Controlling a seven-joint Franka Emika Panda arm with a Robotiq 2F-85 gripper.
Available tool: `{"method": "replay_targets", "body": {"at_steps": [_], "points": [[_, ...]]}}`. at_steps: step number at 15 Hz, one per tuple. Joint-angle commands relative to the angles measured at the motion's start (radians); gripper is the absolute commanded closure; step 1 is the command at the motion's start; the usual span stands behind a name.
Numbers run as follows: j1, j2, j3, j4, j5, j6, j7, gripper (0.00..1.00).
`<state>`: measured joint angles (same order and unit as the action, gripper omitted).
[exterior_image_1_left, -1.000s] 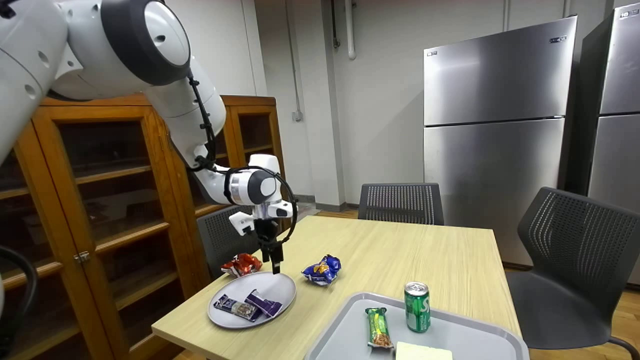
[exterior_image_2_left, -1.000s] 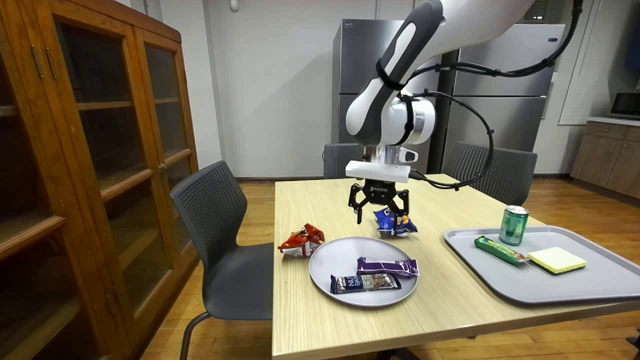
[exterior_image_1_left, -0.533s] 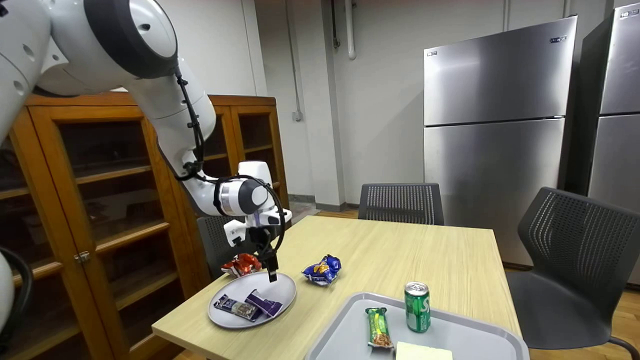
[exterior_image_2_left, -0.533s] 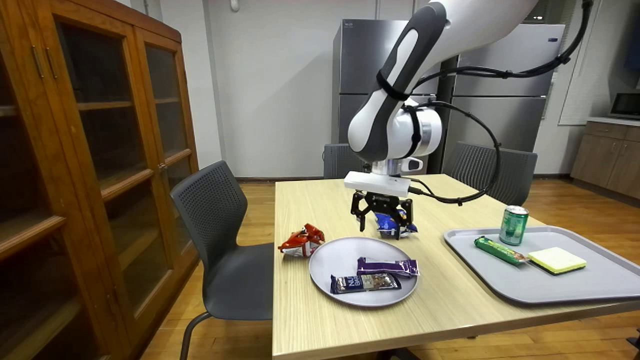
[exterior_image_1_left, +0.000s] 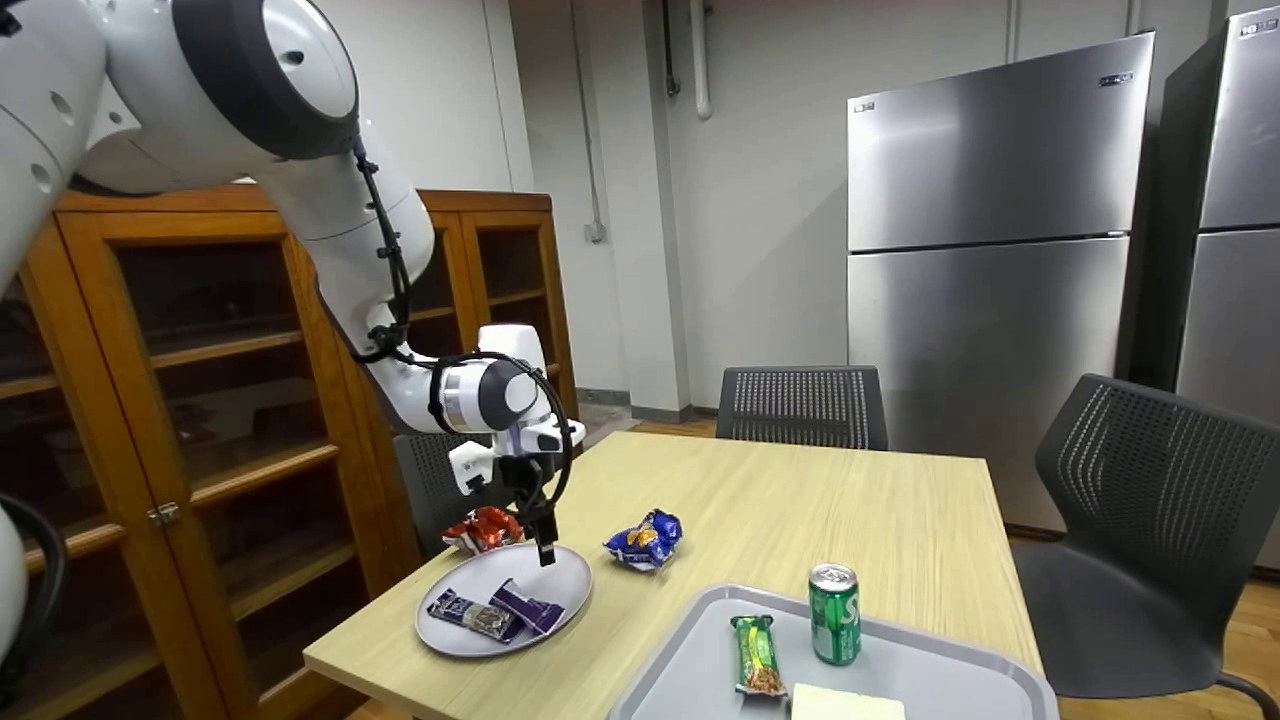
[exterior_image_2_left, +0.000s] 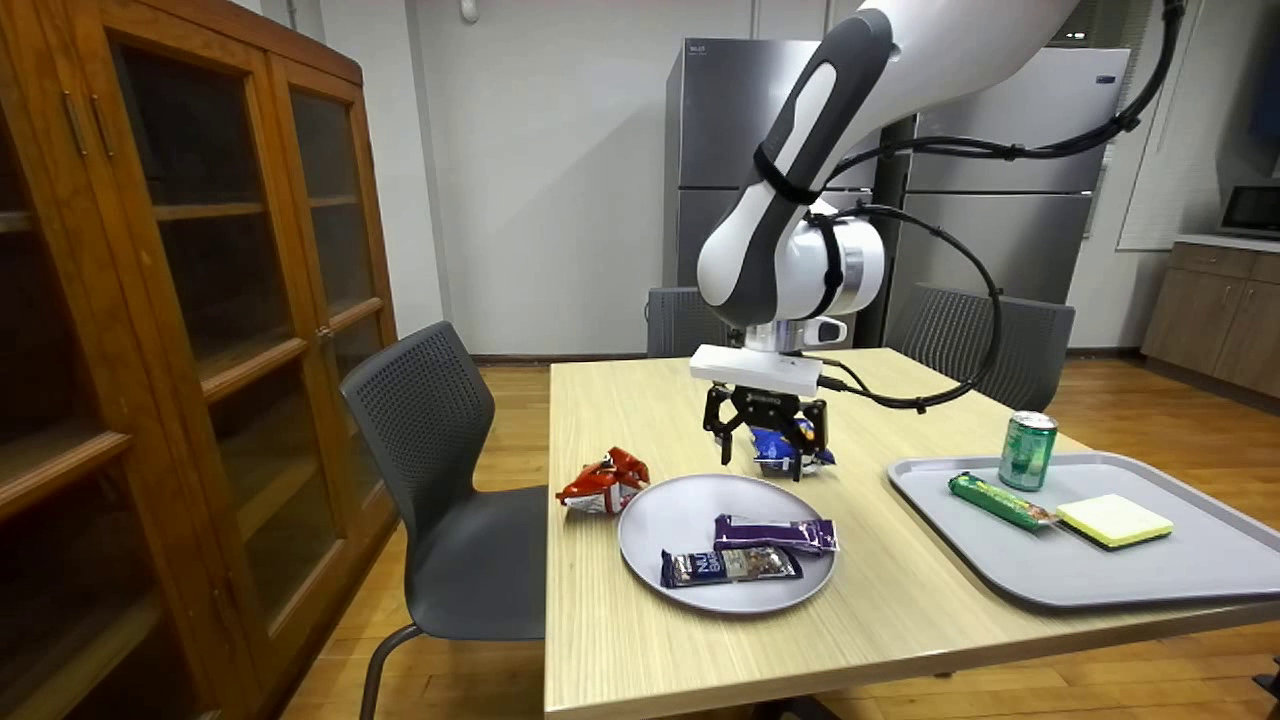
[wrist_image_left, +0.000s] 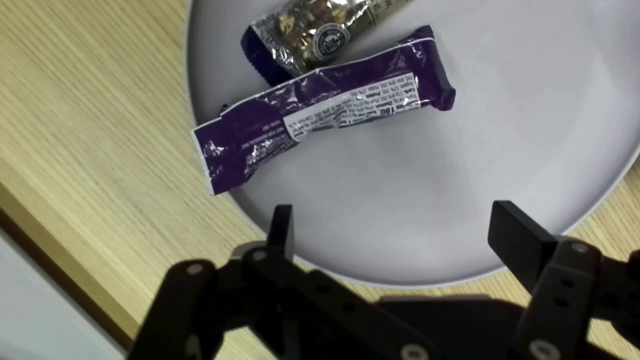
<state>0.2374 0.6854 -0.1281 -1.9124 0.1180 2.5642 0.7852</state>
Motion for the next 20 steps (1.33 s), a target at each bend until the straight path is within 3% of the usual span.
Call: {"method": "replay_targets", "body": {"at_steps": [1,7,10,20], "points": [[-0.014,-0.011,0.018,-0.009,0.003,-0.001,0.007,0.0],[-0.006,-0.046,0.022,-0.045,0.024,-0.034,0.049,0.0],[0.016,-0.055,0.009,-0.07,0.025,-0.049,0.137,0.0],[0.026,-0.07,0.021,-0.163,0.021,0.078,0.275,0.0]]}}
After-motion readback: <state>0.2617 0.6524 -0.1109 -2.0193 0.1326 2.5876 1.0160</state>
